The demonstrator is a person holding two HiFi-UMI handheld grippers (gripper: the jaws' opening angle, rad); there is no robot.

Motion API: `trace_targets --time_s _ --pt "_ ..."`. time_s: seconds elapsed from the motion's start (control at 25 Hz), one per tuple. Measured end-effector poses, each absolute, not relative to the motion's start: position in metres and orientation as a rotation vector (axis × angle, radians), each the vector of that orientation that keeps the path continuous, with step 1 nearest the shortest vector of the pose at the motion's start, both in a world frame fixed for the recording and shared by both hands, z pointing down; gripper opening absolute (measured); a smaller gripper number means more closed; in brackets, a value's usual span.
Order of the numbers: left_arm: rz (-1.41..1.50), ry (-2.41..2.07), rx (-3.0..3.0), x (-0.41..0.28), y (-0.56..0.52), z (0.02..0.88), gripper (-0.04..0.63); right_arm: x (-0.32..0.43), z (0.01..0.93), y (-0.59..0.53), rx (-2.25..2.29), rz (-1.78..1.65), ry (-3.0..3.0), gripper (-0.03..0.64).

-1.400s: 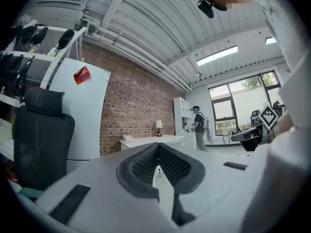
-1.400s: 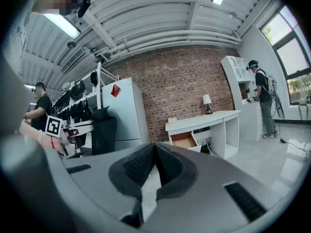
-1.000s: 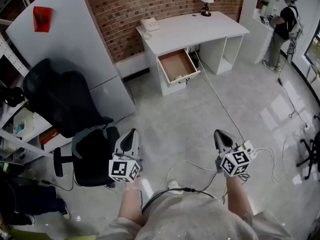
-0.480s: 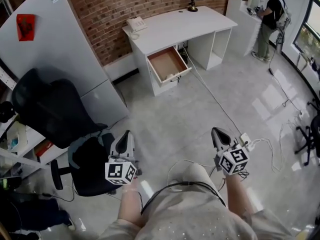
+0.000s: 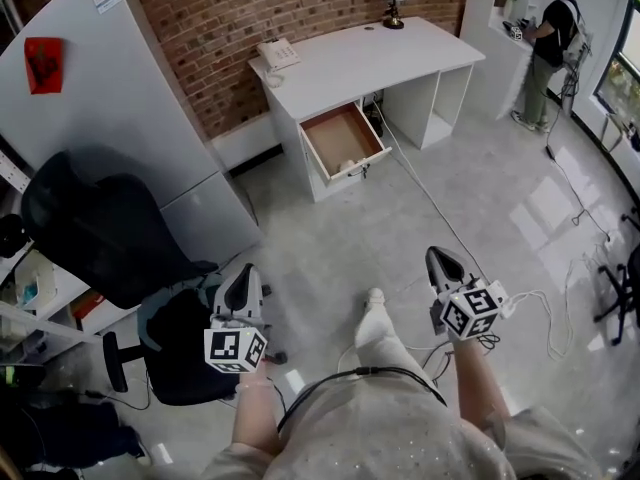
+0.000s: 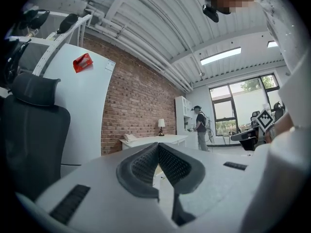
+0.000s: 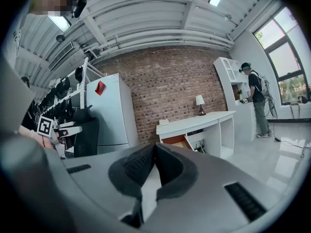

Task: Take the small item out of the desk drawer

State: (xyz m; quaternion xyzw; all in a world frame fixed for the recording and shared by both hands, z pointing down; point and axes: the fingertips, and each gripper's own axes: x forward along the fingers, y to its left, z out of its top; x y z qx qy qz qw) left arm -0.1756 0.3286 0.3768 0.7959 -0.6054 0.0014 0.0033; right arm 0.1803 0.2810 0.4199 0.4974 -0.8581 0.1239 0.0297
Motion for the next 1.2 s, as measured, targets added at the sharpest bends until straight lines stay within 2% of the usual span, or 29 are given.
trace_targets --time_s 0.08,0.2,0.52,1.2 --pt "-0.011 -1.924 2.474 -0.184 0.313 0.375 0.005 0.176 0.418 0.258 1.528 0.387 -2.664 0.006" --pt "-0.054 -1.950 2.428 -0.192 0.282 0.377 0.005 0.163 0.419 0.225 1.459 0.390 -2.691 0.062" --pt "-0.033 -1.874 2.412 -0.161 0.180 0.396 0.005 0.156 0.443 0.141 1.299 0.441 -2.664 0.091" --pt "0.050 -1.881 2.314 -0.138 0.016 0.422 0.005 0.156 0.489 -0.029 1.129 0.595 -2.638 0.095"
